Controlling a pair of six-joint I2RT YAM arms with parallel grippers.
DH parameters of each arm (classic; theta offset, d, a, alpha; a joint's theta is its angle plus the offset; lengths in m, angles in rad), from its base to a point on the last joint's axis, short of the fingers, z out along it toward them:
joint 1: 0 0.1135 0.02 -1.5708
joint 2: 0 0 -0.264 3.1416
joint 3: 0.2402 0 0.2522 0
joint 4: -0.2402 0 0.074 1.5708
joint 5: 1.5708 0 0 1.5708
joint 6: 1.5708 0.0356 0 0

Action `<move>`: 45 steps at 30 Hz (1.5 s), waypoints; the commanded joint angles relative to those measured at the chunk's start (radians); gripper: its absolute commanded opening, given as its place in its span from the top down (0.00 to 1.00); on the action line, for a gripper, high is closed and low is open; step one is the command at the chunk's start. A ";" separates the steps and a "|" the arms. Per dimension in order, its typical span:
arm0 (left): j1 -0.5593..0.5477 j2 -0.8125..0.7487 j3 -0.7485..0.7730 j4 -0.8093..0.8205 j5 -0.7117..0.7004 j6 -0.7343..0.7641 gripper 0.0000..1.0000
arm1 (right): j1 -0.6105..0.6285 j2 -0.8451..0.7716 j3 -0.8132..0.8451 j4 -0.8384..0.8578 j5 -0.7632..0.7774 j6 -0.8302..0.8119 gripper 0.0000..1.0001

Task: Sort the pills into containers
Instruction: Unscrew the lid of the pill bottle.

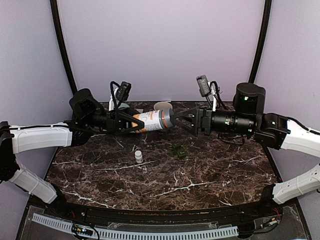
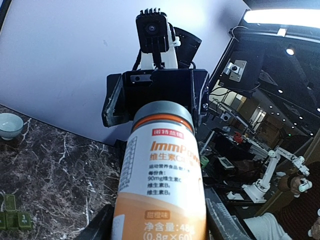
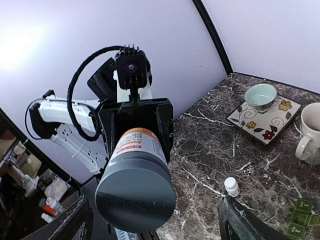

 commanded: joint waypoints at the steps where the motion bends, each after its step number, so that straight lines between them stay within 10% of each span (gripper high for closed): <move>1: -0.002 -0.061 0.000 -0.077 -0.076 0.168 1.00 | -0.012 -0.010 0.018 0.063 0.039 0.246 0.13; 28: -0.004 -0.079 -0.008 -0.228 -0.140 0.358 1.00 | -0.061 0.167 0.099 0.042 -0.091 0.465 0.21; 33: -0.005 -0.081 -0.009 -0.230 -0.146 0.363 1.00 | -0.061 0.176 0.127 0.026 -0.098 0.453 0.41; 38: -0.003 -0.086 -0.014 -0.219 -0.147 0.349 1.00 | -0.061 0.178 0.148 -0.012 -0.092 0.396 0.83; 45: 0.001 -0.082 0.004 -0.156 -0.083 0.212 1.00 | -0.062 0.157 0.151 -0.044 -0.119 0.103 0.90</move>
